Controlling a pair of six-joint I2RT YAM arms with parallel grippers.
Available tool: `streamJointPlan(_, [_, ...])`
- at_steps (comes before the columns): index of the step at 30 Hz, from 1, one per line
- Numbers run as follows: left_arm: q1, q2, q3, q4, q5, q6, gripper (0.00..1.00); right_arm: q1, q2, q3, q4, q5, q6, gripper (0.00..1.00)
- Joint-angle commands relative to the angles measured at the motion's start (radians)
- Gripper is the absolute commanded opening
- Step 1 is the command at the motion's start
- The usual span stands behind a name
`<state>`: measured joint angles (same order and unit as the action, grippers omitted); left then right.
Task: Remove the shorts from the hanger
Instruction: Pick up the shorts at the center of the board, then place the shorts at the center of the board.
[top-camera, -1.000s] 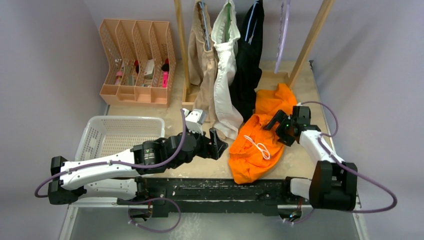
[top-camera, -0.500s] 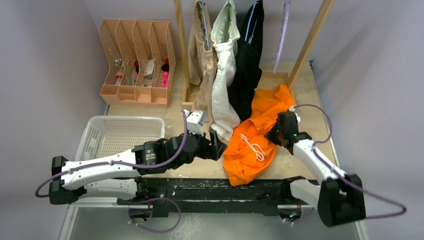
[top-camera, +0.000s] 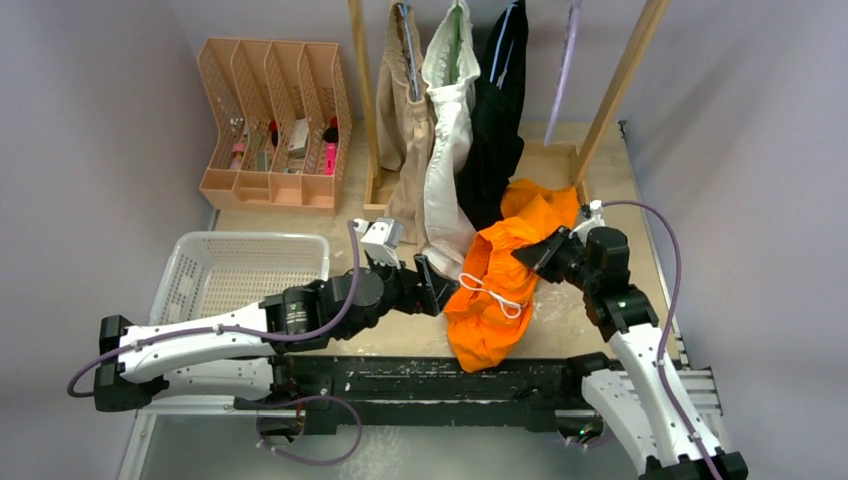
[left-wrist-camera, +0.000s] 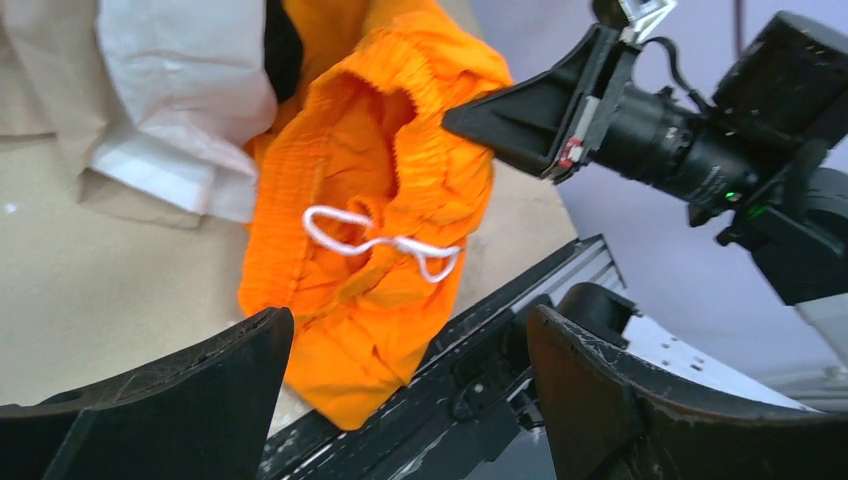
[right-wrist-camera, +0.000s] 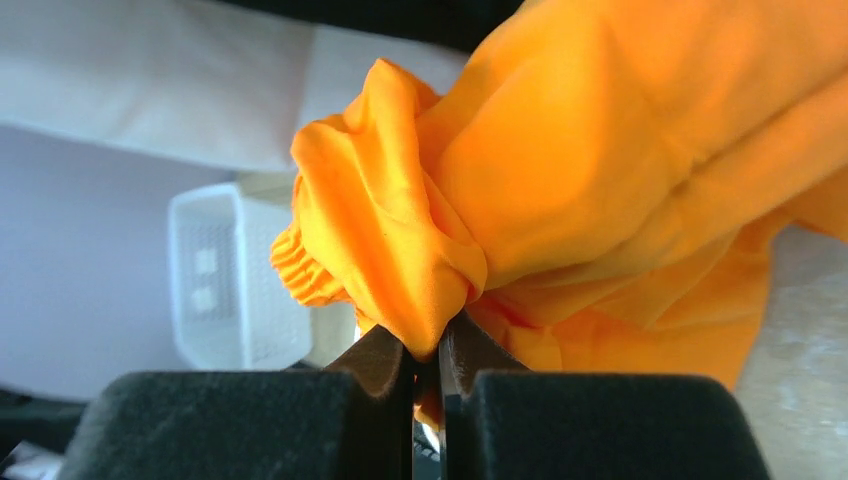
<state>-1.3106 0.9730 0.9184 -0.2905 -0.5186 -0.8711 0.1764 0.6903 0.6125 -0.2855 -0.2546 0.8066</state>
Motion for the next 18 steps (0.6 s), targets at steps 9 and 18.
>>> streamJointPlan(9, [-0.004,0.165,0.087,0.250,0.131,0.143,0.86,0.002,-0.115,0.165,0.096,-0.481,0.045,0.00])
streamJointPlan(18, [-0.001,0.027,0.034,0.292,0.122,0.158,0.88,0.002,-0.085,0.220,0.327,-0.758,0.167,0.04])
